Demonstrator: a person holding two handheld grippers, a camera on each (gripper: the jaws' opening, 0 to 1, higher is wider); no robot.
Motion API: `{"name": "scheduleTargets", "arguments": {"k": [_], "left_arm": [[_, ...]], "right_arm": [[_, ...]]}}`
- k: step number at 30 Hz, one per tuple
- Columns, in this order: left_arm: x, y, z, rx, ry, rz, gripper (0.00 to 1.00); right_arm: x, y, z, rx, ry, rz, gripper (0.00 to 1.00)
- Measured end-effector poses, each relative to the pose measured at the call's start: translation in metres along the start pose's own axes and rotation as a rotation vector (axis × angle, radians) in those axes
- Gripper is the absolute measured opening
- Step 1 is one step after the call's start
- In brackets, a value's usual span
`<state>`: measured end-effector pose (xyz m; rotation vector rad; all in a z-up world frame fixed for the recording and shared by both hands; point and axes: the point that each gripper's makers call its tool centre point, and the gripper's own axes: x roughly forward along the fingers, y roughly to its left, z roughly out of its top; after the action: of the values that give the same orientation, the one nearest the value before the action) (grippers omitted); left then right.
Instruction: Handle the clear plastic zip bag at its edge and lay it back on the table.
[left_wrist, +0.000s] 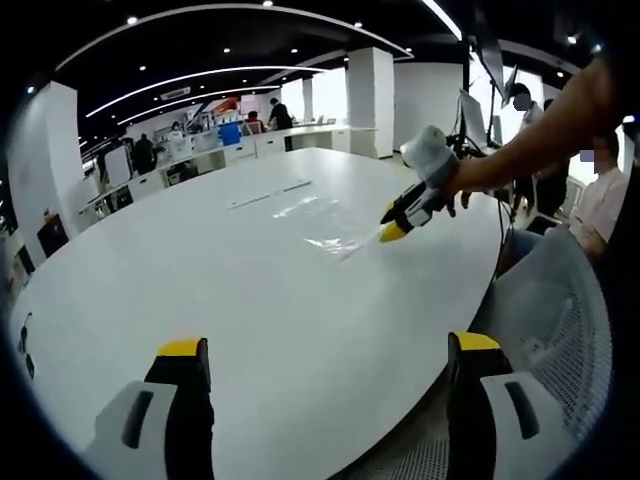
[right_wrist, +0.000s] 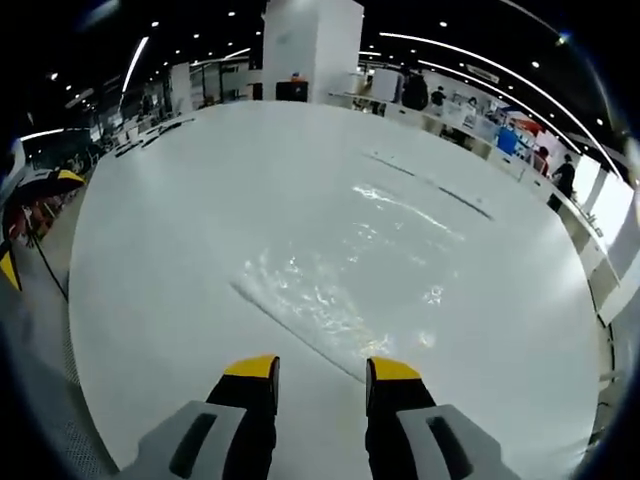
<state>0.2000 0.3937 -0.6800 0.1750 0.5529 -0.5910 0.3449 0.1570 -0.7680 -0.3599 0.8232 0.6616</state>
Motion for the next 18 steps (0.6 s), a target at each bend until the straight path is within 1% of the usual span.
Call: {"name": "scheduleTargets", "arguments": {"k": [3,6,9,10,12,15,18], "left_arm": [[0.001,-0.002,0.001,0.004,0.004,-0.006,0.97],[0.002,-0.001,0.001,0.011,0.007,-0.009,0.97],[0.002,-0.003,0.004,0.012,0.003,-0.013,0.96],[0.002,-0.004,0.003,0.015,0.004,-0.015,0.96],[0.002,-0.005,0.002,0.024,0.011,-0.017,0.96],[0.002,-0.004,0.001,0.013,0.011,-0.018,0.96],[0.002,-0.002,-0.002,0.012,0.015,-0.015,0.96]], "right_arm": [[0.002,-0.001,-0.002,0.006,0.006,-0.005,0.32],[0.007,-0.007,-0.005,0.018,0.010,-0.006,0.29],[0.006,-0.009,-0.005,0.056,0.006,-0.012,0.29],[0.006,-0.010,-0.005,0.066,0.006,-0.011,0.29],[0.006,-0.010,-0.009,0.060,0.018,-0.012,0.29],[0.005,-0.011,-0.009,0.091,0.014,-0.010,0.27],[0.009,-0.015,-0.010,0.098,0.021,-0.006,0.27]]}}
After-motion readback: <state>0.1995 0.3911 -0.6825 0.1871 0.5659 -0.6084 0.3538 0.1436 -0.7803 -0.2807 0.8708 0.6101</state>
